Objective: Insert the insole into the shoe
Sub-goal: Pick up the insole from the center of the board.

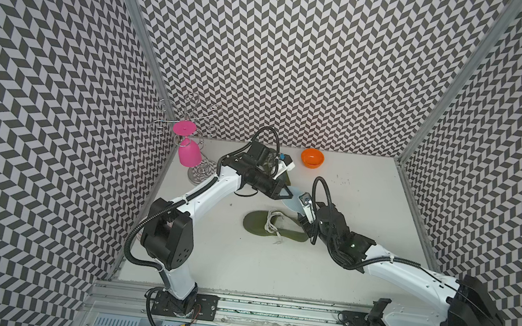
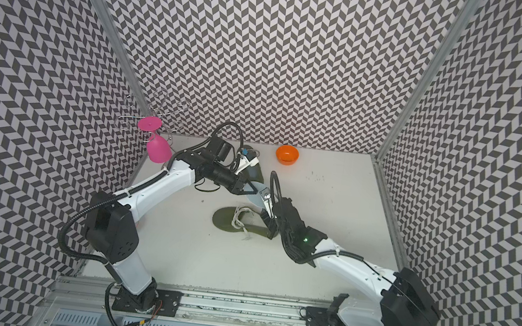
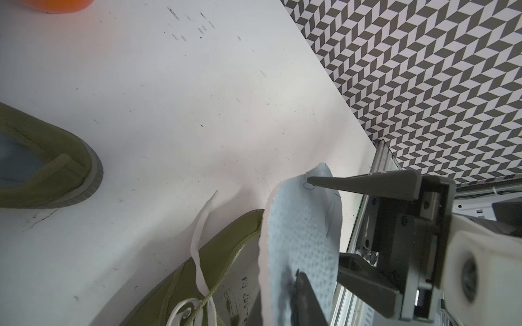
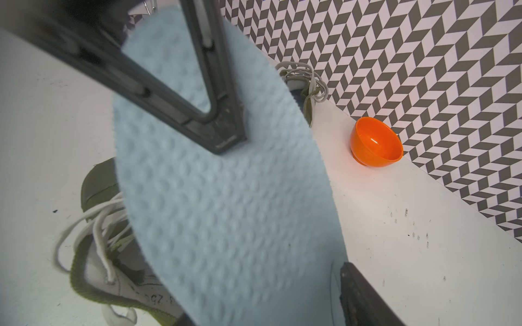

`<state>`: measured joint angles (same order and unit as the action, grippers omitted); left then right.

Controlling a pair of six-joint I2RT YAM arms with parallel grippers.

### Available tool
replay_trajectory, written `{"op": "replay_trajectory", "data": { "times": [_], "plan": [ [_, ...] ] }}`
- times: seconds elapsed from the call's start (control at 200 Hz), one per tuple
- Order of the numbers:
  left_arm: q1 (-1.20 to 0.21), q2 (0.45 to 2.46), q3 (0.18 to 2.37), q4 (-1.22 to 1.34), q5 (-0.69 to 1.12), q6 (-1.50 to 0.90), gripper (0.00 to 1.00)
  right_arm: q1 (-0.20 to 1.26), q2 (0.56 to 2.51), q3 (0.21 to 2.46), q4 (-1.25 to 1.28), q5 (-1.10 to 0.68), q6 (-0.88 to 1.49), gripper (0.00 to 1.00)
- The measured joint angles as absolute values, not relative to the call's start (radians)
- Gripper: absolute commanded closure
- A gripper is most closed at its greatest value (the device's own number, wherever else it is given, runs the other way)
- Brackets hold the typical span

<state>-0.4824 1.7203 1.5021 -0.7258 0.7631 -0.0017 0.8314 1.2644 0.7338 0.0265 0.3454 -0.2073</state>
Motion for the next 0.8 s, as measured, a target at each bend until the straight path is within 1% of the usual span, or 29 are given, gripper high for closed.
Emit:
{"op": "replay_trajectory", "data": {
  "times": [0.02, 0.04, 0.09, 0.12, 0.14, 0.22, 0.426, 0.626, 0.801],
  "plan": [
    [-0.482, 1.72, 1.502, -0.723, 0.762, -0.008, 0.95, 0.831, 1.264, 0.734, 0.027, 0.342, -0.204, 0.4],
    [-0.482, 1.72, 1.502, -0.718, 0.761, -0.006, 0.96, 0.831, 1.264, 0.734, 0.025, 0.339, -0.202, 0.37],
    [-0.482, 1.72, 1.502, -0.708, 0.764, -0.013, 1.0, 0.828, 1.264, 0.734, 0.022, 0.327, -0.193, 0.25],
    [-0.482, 1.72, 1.502, -0.701, 0.767, -0.009, 1.0, 0.828, 1.264, 0.734, 0.021, 0.321, -0.192, 0.17],
    [-0.482, 1.72, 1.502, -0.696, 0.769, -0.009, 1.0, 0.828, 1.264, 0.735, 0.018, 0.318, -0.187, 0.14],
    [-0.482, 1.72, 1.502, -0.684, 0.776, 0.019, 1.0, 0.822, 1.268, 0.755, -0.015, 0.303, -0.176, 0.08],
    [-0.483, 1.724, 1.518, -0.731, 0.799, 0.139, 1.0, 0.784, 1.265, 0.801, -0.051, 0.265, -0.171, 0.0],
    [-0.485, 1.729, 1.563, -0.765, 0.831, 0.197, 1.0, 0.735, 1.242, 0.801, -0.061, 0.212, -0.216, 0.0],
    [-0.487, 1.729, 1.577, -0.777, 0.833, 0.197, 1.0, 0.723, 1.242, 0.798, -0.055, 0.171, -0.26, 0.0]
  ]
}}
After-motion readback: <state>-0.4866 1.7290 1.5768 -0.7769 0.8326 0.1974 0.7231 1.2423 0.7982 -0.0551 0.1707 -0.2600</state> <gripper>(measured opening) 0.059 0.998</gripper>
